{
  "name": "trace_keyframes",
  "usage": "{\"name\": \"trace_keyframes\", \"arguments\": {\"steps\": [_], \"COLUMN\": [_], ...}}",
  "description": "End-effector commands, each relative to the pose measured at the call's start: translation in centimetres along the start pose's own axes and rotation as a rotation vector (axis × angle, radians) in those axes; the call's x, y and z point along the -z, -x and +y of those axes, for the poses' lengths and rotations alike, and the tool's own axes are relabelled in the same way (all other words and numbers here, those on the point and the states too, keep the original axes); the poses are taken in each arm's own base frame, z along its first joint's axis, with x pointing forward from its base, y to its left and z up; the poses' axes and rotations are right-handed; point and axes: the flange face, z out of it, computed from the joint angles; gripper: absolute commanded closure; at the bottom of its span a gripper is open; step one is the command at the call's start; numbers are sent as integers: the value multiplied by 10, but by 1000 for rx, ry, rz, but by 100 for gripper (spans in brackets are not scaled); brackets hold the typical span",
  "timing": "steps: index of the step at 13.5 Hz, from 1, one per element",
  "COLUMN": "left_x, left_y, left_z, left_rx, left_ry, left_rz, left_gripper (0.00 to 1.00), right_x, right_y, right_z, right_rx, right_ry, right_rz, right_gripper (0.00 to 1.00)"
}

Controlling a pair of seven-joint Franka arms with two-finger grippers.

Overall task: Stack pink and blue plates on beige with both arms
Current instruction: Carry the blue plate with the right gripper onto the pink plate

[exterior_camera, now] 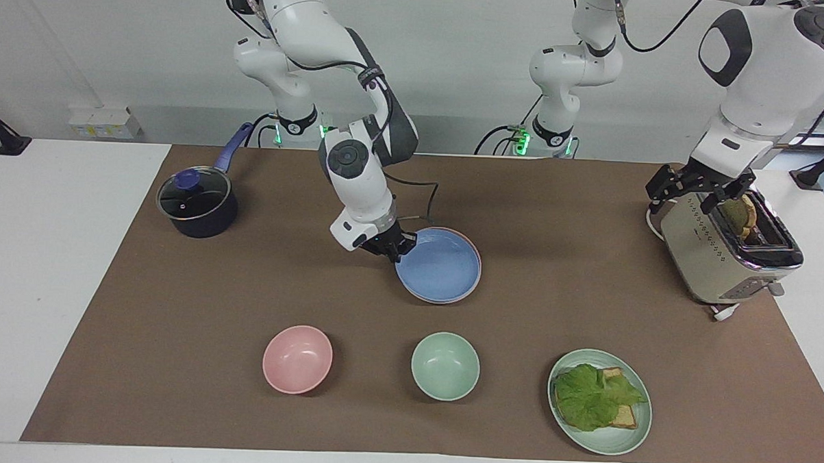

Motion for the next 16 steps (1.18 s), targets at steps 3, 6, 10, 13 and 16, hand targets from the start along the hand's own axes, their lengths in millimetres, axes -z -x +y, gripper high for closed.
{"name": "trace_keyframes", "arguments": {"steps": [3, 6, 10, 13, 16], "left_x": [7, 7, 7, 7, 7], "left_y": [5, 5, 5, 5, 5], "left_z": [-2, -2, -3, -3, -2], "left_rx": [-2, -2, -2, -2, -2], "left_ry": [-4, -4, -6, -6, -4], "left_rz": [-3, -3, -3, -3, -3], "left_gripper": [0, 0, 0, 0, 0], "right_x": [-1, 16, 78, 122, 169], "right_y": [2, 5, 19, 15, 5], "right_z": [-2, -3, 48, 103, 156], "right_rx": [-15, -10, 61, 57, 18], "right_ry": [11, 4, 121, 141, 151], "right_rz": [3, 19, 117, 115, 135], "right_gripper": [18, 0, 0, 0, 0]}}
